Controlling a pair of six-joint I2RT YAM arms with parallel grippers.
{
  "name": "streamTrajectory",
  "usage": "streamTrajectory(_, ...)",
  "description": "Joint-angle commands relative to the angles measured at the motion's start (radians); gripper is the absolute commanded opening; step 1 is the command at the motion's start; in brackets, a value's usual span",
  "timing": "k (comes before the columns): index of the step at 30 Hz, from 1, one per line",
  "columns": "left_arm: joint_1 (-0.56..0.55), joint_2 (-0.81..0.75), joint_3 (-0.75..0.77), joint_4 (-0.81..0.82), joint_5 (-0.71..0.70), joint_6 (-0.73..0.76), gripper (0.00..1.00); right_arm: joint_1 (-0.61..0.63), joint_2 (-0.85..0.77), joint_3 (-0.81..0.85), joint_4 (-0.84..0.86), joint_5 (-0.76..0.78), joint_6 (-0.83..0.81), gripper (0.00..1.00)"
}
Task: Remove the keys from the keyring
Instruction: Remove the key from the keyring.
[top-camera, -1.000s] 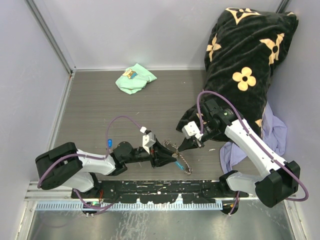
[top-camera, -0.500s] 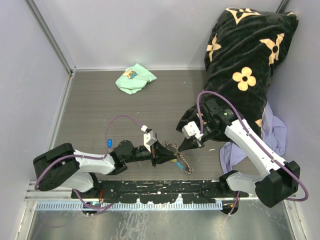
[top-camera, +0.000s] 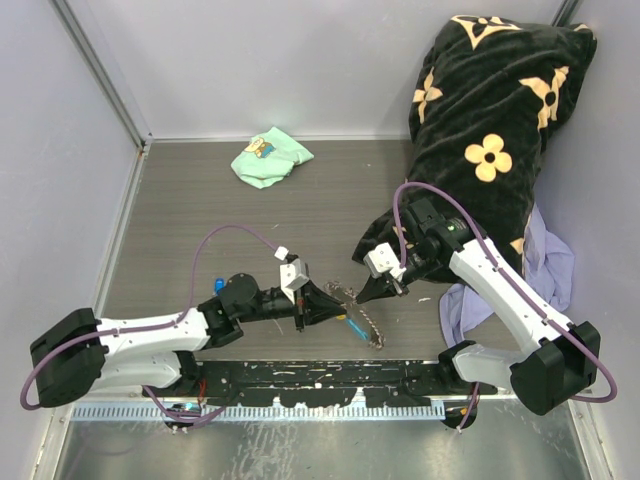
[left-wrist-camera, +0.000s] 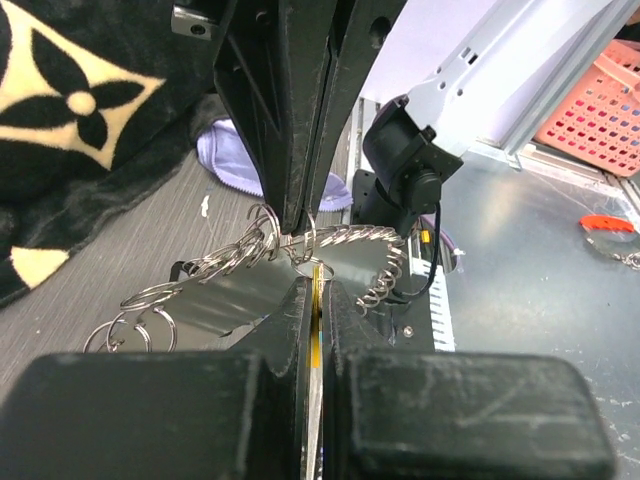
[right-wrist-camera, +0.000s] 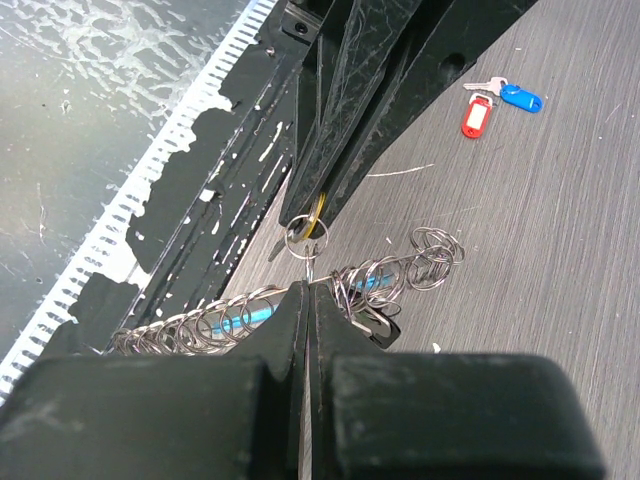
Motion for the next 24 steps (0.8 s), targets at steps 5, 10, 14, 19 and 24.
streamTrajectory(5, 0.004, -0.046, 0.121, -0.228, 0.021, 0.112, 0.0, 0.005, -0.017, 0.0, 0.035, -0.029, 0.021, 0.01)
streamTrajectory(10, 0.003, -0.095, 0.154, -0.337, -0.009, 0.164, 0.0, 0.012, -0.017, -0.004, 0.047, -0.014, 0.035, 0.01)
streamTrajectory(14, 0.003, -0.12, 0.174, -0.397, -0.016, 0.195, 0.0, 0.019, -0.016, -0.006, 0.063, -0.007, 0.053, 0.01)
streamTrajectory(19, 0.004, -0.112, 0.224, -0.47, -0.01, 0.232, 0.0, 0.036, -0.014, -0.01, 0.092, 0.005, 0.095, 0.01)
streamTrajectory(24, 0.004, -0.105, 0.279, -0.562, -0.01, 0.274, 0.0, 0.049, -0.012, -0.014, 0.13, 0.019, 0.145, 0.01)
